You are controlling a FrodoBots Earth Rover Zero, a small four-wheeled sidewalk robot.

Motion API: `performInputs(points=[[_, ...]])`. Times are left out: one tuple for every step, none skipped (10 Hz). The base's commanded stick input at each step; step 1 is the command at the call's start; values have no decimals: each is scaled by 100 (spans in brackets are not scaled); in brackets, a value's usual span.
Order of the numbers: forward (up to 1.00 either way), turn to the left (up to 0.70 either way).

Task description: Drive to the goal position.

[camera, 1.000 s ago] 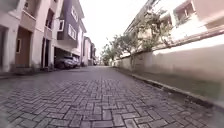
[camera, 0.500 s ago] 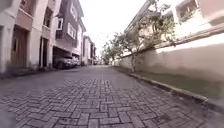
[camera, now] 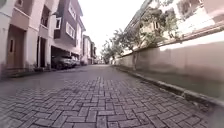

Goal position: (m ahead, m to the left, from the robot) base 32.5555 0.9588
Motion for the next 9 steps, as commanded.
performInputs(points=[[69, 3], [69, 3], [69, 3], [69, 3], [69, 3], [69, 3], [69, 3], [69, 3], [69, 3]])
